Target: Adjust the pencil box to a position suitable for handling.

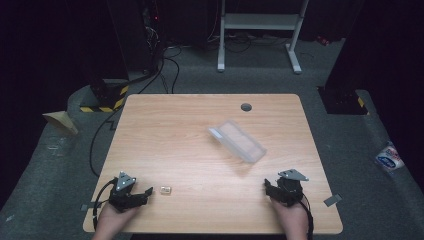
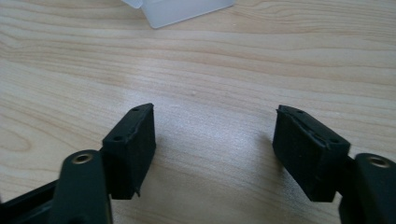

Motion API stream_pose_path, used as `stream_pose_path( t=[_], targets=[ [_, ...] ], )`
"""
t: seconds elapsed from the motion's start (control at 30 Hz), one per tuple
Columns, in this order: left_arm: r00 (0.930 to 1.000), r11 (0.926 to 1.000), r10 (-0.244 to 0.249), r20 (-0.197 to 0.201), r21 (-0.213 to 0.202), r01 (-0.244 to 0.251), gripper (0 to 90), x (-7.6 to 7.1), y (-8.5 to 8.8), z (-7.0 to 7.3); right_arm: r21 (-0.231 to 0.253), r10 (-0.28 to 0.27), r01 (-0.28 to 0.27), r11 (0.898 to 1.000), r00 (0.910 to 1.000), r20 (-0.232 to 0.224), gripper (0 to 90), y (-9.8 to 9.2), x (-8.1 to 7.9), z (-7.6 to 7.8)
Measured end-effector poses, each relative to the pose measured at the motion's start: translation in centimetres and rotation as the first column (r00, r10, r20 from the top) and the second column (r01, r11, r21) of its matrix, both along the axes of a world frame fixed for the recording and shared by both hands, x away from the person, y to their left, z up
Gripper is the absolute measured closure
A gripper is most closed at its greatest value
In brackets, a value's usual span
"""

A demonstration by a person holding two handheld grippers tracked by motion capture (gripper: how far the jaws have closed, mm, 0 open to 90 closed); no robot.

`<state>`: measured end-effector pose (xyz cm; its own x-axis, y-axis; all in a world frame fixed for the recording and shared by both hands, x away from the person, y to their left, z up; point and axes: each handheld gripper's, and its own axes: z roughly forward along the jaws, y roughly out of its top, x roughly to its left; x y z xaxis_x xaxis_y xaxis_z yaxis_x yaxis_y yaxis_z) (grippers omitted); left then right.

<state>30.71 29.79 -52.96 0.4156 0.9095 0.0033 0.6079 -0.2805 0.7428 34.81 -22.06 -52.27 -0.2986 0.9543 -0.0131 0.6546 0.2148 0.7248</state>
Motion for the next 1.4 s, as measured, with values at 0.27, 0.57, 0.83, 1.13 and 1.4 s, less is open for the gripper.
stream_pose_path(
  t=[0.27,0.57,0.83,1.13,1.4],
  targets=[
    [1.0,1.0,0.002,-0.001,-0.004,-0.002,21.3,0.0,0.0,0.0,0.015,0.009,-0.01,1.0,0.999,0.043,40.3,0.2,0.1,0.9],
    [1.0,1.0,-0.002,-0.001,-0.004,0.002,21.3,0.0,0.0,0.0,0.03,0.019,-0.021,0.999,0.9978,0.064,41.3,0.6,2.1,2.7],
    [1.0,1.0,-0.008,0.0,-0.004,0.008,21.3,0.1,0.0,0.0,0.032,0.011,-0.013,0.999,0.9983,0.057,40.0,1.0,4.8,3.7],
    [1.0,0.9999,-0.01,-0.001,-0.003,0.01,21.2,0.1,0.0,0.0,0.01,-0.004,0.003,1.0,0.9982,0.059,41.9,2.0,7.4,2.8],
    [1.0,1.0,-0.008,0.0,-0.005,0.008,21.3,0.1,0.0,0.0,0.061,-0.025,0.024,0.998,0.9996,0.016,54.1,2.3,10.2,2.5]
  ],
)
